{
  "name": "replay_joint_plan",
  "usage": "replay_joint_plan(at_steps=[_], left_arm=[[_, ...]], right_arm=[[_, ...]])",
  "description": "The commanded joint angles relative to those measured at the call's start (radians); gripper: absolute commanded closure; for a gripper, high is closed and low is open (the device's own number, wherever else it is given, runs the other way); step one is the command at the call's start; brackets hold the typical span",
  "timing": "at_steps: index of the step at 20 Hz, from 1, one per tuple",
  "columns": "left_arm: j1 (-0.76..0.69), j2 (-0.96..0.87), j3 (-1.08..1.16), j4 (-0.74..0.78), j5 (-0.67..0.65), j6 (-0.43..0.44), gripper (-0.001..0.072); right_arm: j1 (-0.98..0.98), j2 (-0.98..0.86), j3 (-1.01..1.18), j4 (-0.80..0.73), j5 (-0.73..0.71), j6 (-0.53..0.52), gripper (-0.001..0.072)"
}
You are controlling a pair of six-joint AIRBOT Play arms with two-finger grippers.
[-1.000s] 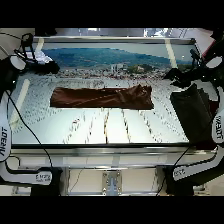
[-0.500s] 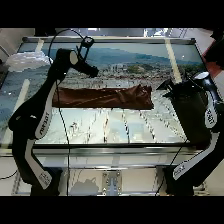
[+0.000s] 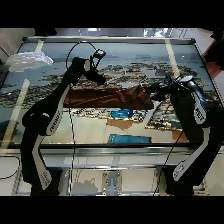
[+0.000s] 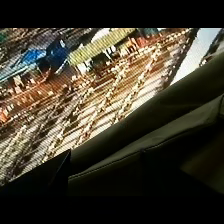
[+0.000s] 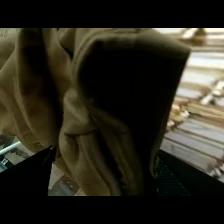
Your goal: Fold the shirts.
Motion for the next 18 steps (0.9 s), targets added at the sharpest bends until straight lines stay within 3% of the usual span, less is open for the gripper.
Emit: replay_joint_plan(at_steps=[1, 3, 5, 6, 7, 10, 11, 12, 13, 18], left_arm=[[-0.001, -0.006, -0.005, 0.000, -0.003, -0.003, 0.0210], [-0.001, -0.018, -0.006, 0.000, -0.003, -0.003, 0.0210], [-0.001, -0.037, -0.006, 0.000, -0.004, -0.003, 0.0210], [-0.001, -0.047, -0.006, 0.000, -0.009, -0.003, 0.0212], [-0.001, -0.059, -0.006, 0.000, -0.017, -0.003, 0.0240], [-0.001, -0.088, -0.015, -0.025, -0.043, -0.003, 0.0252], [-0.001, -0.095, -0.019, -0.045, -0.057, -0.003, 0.0411], [-0.003, -0.101, -0.019, -0.056, -0.079, -0.003, 0.0628], [-0.004, -0.106, -0.019, -0.061, -0.099, -0.003, 0.0692], [-0.006, -0.108, -0.019, -0.077, -0.251, -0.031, 0.0696]], right_arm=[[0.051, -0.012, -0.001, 0.010, -0.002, -0.015, 0.0026], [0.071, -0.012, -0.001, 0.011, -0.003, -0.014, 0.0074], [0.088, -0.011, -0.001, 0.012, -0.004, -0.013, 0.0360], [0.094, -0.011, -0.001, 0.017, -0.003, -0.007, 0.0575], [0.096, -0.010, 0.000, 0.026, 0.001, -0.006, 0.0687], [0.095, 0.001, 0.021, 0.032, 0.019, 0.002, 0.0696], [0.095, 0.008, 0.028, 0.031, 0.029, 0.010, 0.0696], [0.095, 0.015, 0.036, 0.029, 0.048, 0.011, 0.0695], [0.095, 0.023, 0.041, 0.020, 0.072, 0.012, 0.0696], [0.091, 0.113, 0.041, -0.190, 0.181, 0.055, 0.0697]])
